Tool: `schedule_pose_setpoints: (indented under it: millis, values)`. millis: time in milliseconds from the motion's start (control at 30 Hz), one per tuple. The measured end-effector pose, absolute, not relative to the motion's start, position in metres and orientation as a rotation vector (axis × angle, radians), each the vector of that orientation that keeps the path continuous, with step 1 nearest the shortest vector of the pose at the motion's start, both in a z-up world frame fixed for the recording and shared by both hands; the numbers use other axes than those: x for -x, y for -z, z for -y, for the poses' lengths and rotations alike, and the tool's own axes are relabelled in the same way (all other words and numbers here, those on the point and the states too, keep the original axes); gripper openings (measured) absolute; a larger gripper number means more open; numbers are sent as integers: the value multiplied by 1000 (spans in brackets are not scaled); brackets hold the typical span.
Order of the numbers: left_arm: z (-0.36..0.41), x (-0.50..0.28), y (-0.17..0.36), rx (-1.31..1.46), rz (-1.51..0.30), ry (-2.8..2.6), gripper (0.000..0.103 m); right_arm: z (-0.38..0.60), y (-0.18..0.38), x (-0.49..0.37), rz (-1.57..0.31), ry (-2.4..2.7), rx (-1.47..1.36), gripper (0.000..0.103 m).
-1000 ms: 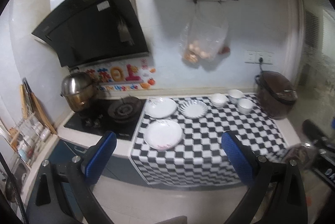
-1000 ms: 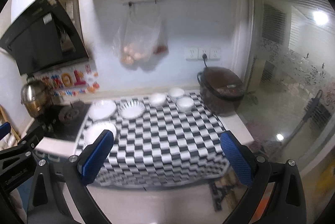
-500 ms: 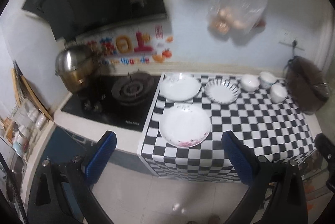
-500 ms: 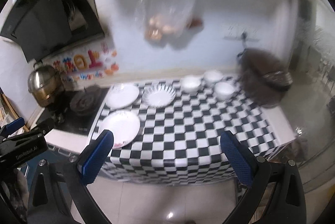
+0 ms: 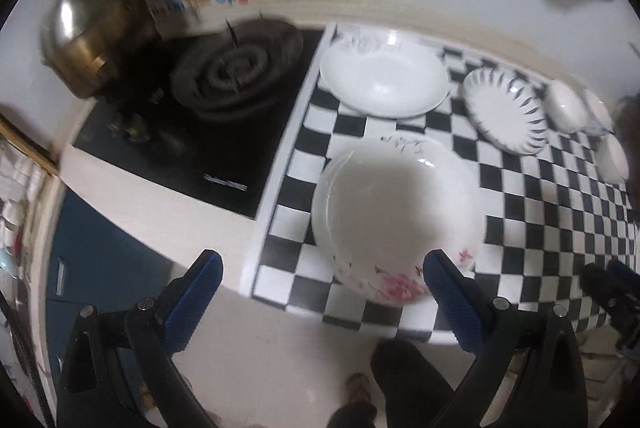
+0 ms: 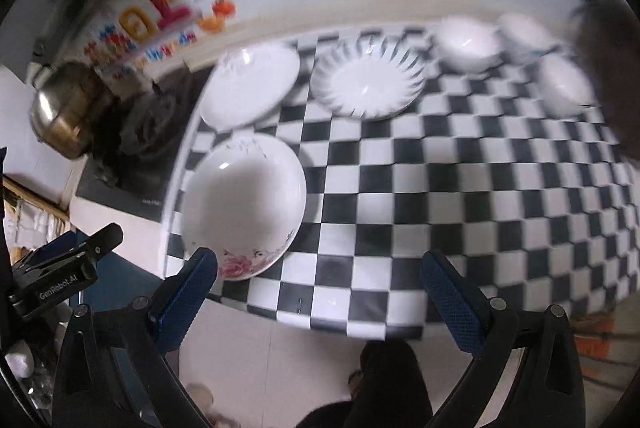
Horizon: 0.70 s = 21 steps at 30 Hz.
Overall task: Organize plates and bowls
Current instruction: 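Reach both grippers to the pink-flower white plate and grasp its rim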
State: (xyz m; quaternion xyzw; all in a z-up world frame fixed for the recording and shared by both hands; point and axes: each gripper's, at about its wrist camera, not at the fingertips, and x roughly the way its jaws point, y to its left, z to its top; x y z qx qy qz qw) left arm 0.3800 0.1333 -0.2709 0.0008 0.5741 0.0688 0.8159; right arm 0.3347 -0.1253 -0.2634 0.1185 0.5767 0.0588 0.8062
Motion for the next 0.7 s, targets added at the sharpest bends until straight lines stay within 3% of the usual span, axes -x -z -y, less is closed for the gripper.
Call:
schedule_pose_setpoints:
  millis: [200,333,567,633,700]
  values:
    - [-147,-438,336,60,-1376,-145,91,112,336,-403,-1401,-207,-266,102]
    - [-155,-466,370,79,-1450,-138,90,100,368,-432,-1479,-237,-269,98]
    - [-154,-487,398,65,-1523,-76,81,84,397,-462,-1562,-273,-277,84]
    - [-153,-488,404,53,-1552,-61,68,81,402,-465,-1581,-279,-286,78]
    - [-153,-487,405,73,-1556,-31,67,78,405,-467,-1599,-282,-298,71]
